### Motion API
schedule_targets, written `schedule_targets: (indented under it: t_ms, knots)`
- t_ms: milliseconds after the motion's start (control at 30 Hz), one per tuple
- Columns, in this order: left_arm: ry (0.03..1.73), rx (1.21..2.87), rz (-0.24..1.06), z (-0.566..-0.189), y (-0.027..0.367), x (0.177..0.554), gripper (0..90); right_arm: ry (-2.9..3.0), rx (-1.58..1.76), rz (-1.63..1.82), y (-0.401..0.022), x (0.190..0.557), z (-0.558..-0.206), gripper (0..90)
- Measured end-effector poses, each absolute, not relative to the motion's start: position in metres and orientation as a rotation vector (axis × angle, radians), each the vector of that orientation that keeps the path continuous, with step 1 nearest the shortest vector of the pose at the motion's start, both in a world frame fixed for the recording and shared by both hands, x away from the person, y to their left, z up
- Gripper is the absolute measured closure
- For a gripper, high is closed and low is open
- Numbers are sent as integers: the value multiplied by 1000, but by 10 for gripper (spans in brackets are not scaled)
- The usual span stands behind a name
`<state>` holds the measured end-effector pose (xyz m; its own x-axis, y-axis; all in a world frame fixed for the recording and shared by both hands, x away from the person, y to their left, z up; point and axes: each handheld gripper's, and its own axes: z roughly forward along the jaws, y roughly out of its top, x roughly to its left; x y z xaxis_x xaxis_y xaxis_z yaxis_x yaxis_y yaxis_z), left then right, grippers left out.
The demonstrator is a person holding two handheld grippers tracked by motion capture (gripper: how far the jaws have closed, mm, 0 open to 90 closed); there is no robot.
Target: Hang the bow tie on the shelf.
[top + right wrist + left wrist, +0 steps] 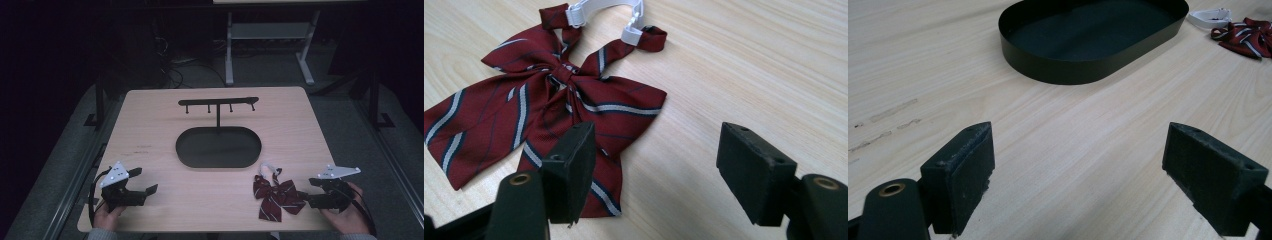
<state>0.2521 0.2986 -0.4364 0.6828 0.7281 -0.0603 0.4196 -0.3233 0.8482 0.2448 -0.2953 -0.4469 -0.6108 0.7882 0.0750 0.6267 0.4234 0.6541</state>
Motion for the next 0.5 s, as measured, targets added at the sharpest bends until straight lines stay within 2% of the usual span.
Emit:
schedule_targets:
  t_ms: [233,500]
  knots:
    - [888,1969,413,-436,298,251,131,2457,1213,913,-289,246,-444,311]
    - [896,1964,416,-437,299,250,131,2548,1104,862,-267,264,-432,311]
